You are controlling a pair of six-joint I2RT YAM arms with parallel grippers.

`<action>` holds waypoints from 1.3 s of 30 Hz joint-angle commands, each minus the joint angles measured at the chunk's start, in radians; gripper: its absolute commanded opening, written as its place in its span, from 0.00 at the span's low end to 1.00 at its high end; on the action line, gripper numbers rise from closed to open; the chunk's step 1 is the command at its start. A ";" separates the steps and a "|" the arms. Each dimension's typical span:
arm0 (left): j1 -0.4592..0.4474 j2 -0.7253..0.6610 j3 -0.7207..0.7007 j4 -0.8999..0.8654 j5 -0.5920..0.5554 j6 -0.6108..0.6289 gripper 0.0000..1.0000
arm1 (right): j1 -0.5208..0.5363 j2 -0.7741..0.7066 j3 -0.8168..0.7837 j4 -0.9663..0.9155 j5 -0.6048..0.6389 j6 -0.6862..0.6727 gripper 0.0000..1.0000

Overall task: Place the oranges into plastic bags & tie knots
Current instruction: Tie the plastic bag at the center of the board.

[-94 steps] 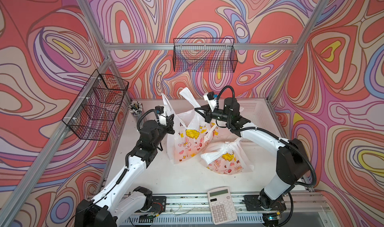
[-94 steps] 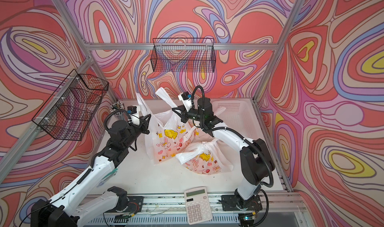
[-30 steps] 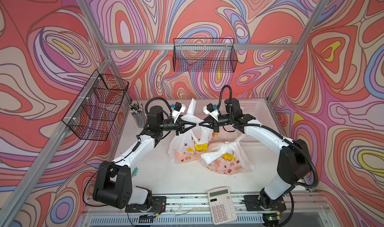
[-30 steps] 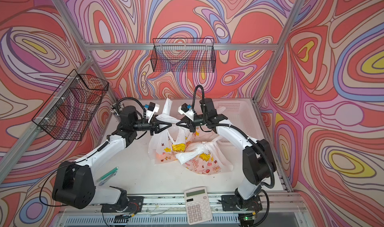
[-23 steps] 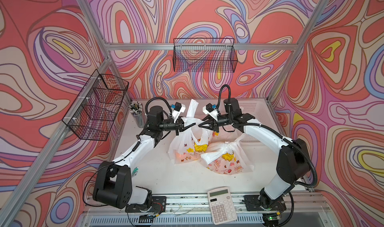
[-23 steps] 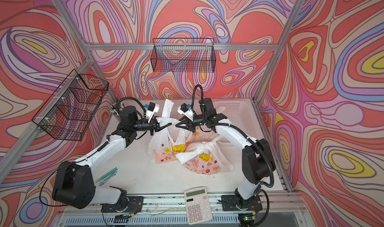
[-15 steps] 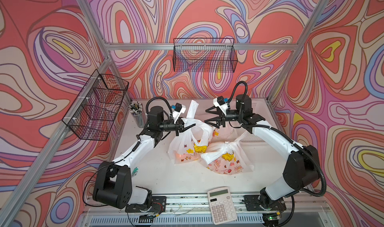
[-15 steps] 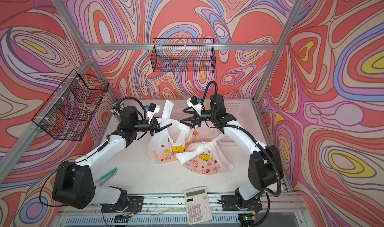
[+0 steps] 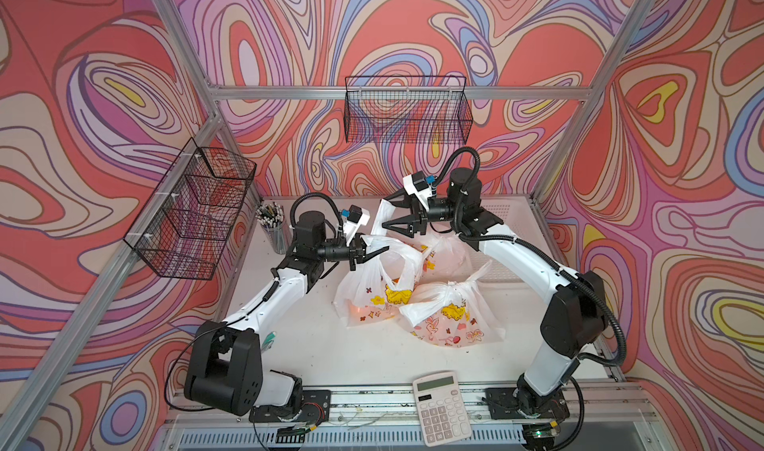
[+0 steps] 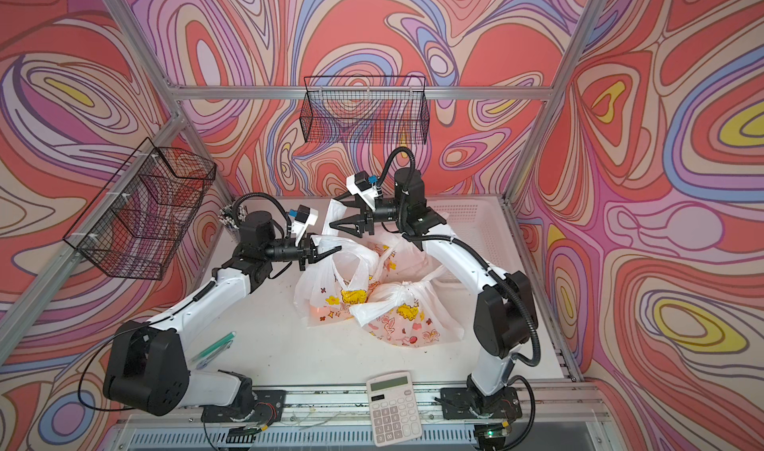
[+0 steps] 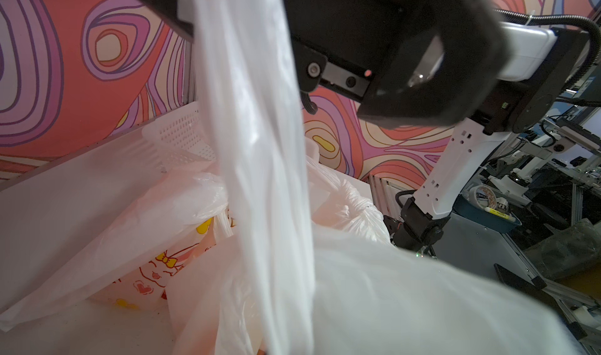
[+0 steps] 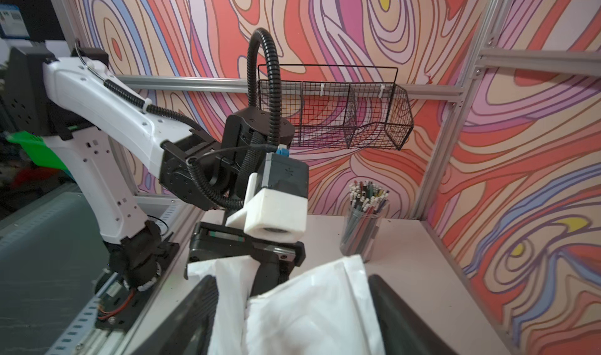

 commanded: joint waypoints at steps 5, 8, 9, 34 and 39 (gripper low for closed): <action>0.005 -0.013 0.001 0.036 -0.009 -0.010 0.00 | -0.017 -0.064 -0.003 -0.156 -0.010 -0.138 0.00; 0.021 -0.006 -0.010 0.069 -0.011 -0.037 0.00 | -0.051 -0.137 -0.084 -0.148 -0.004 -0.157 0.00; 0.026 -0.005 -0.016 0.089 -0.012 -0.051 0.00 | -0.060 -0.159 -0.112 -0.151 0.001 -0.164 0.00; 0.039 -0.045 0.005 -0.041 -0.030 0.101 0.00 | -0.110 -0.051 0.110 -0.209 0.238 0.038 0.43; 0.039 -0.047 0.024 -0.091 -0.040 0.142 0.00 | -0.040 -0.031 0.108 -0.321 0.160 -0.108 0.72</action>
